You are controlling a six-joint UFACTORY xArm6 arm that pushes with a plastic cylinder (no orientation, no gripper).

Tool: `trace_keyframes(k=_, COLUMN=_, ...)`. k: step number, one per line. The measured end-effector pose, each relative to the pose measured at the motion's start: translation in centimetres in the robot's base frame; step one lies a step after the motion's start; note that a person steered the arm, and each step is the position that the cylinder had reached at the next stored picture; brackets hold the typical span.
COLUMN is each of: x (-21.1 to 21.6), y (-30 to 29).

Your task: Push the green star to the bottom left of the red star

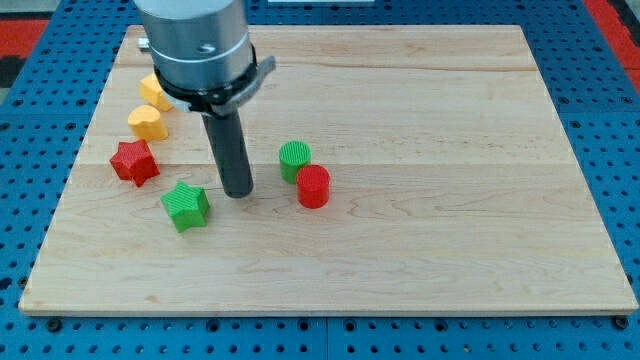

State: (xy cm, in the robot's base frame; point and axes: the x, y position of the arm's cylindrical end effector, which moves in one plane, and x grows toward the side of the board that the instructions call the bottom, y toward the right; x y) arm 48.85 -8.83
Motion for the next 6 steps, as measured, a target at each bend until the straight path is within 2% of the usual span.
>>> trace_keyframes(k=1, x=2.4, y=-0.6)
trace_keyframes(k=2, x=2.7, y=-3.8)
trace_keyframes(k=4, x=0.8, y=-4.5)
trace_keyframes(k=6, x=1.4, y=-12.4)
